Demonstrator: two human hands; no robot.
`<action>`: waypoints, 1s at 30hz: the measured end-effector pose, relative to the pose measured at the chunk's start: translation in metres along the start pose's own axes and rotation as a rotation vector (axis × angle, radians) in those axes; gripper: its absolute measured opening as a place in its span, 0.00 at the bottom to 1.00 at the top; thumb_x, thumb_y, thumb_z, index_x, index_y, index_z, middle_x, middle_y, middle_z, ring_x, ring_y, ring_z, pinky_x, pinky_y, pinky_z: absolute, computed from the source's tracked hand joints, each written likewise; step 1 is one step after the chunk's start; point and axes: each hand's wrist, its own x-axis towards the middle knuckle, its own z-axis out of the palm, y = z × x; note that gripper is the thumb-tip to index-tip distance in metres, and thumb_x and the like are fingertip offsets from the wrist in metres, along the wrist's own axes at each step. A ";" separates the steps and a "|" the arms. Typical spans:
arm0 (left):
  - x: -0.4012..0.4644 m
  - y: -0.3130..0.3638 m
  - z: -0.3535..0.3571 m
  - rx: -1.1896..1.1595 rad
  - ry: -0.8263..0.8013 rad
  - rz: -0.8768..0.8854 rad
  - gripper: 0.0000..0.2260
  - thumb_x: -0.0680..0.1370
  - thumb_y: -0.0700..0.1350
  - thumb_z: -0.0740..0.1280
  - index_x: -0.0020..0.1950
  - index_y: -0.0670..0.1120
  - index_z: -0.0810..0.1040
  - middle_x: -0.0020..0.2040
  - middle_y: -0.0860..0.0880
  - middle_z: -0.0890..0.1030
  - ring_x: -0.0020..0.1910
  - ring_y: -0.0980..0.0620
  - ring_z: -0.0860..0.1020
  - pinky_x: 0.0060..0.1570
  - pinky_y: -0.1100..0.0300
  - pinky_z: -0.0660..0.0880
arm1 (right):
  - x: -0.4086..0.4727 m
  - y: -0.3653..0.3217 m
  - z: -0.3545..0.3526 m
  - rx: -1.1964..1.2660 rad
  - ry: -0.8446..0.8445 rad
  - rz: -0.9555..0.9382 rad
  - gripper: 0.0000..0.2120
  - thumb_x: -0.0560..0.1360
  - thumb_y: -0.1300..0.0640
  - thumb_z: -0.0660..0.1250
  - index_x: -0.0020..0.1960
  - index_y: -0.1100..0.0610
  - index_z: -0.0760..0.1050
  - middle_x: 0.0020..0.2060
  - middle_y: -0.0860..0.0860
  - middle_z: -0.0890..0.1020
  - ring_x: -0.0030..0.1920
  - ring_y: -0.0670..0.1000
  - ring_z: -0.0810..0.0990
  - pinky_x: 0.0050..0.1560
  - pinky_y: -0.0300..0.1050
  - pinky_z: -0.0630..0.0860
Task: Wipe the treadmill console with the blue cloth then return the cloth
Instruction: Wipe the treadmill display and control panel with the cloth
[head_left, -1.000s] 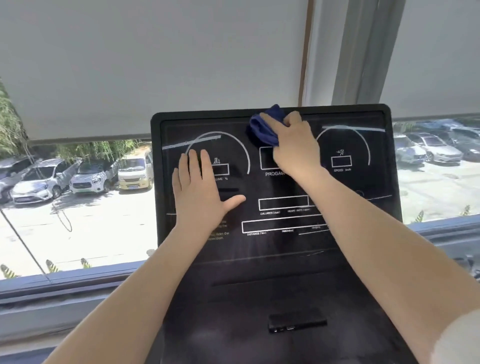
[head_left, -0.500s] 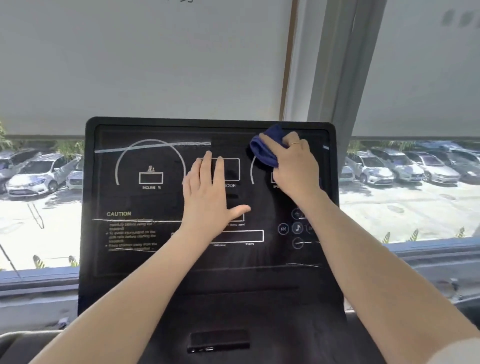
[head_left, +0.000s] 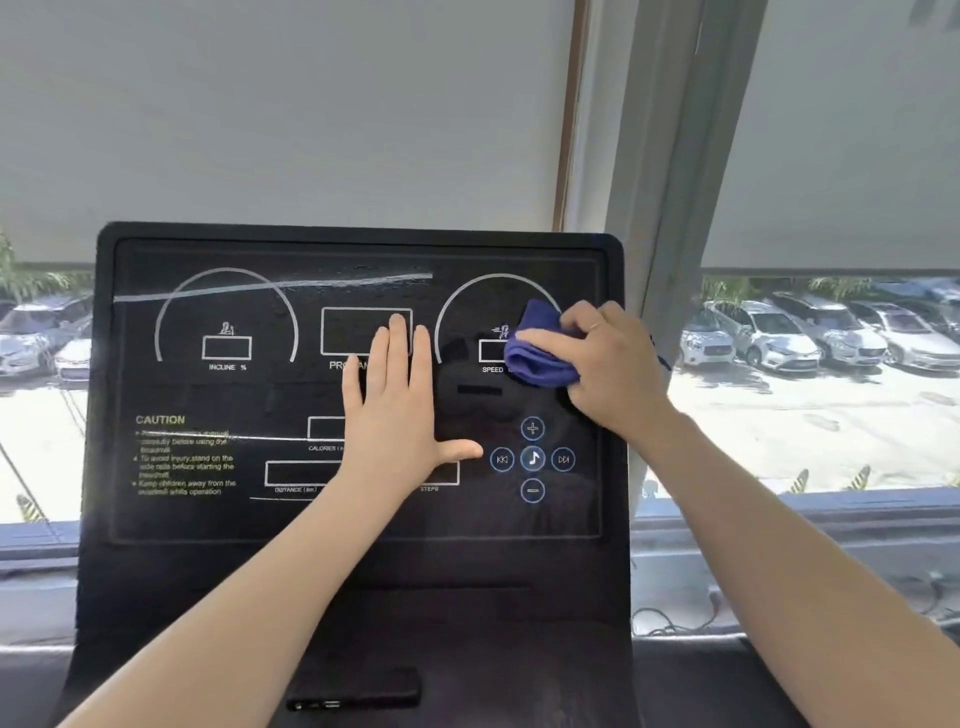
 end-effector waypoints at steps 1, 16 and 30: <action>0.000 0.000 -0.001 -0.002 0.001 -0.003 0.57 0.61 0.72 0.64 0.75 0.42 0.38 0.76 0.43 0.41 0.75 0.46 0.42 0.71 0.47 0.43 | 0.008 0.010 -0.001 -0.001 0.011 0.014 0.22 0.68 0.59 0.57 0.58 0.50 0.80 0.42 0.55 0.77 0.37 0.59 0.73 0.37 0.47 0.69; 0.000 -0.002 0.003 -0.045 0.041 0.001 0.58 0.56 0.68 0.72 0.75 0.41 0.51 0.76 0.40 0.52 0.75 0.42 0.52 0.70 0.44 0.49 | -0.072 -0.029 0.000 0.088 -0.231 -0.314 0.26 0.59 0.64 0.69 0.56 0.51 0.80 0.40 0.54 0.77 0.34 0.56 0.73 0.32 0.43 0.69; 0.003 -0.025 -0.012 -0.056 0.079 0.088 0.46 0.67 0.59 0.70 0.76 0.44 0.50 0.76 0.41 0.52 0.75 0.44 0.45 0.71 0.47 0.41 | -0.037 -0.097 0.007 0.060 -0.145 0.223 0.33 0.56 0.58 0.77 0.61 0.50 0.77 0.42 0.54 0.76 0.34 0.55 0.76 0.24 0.39 0.67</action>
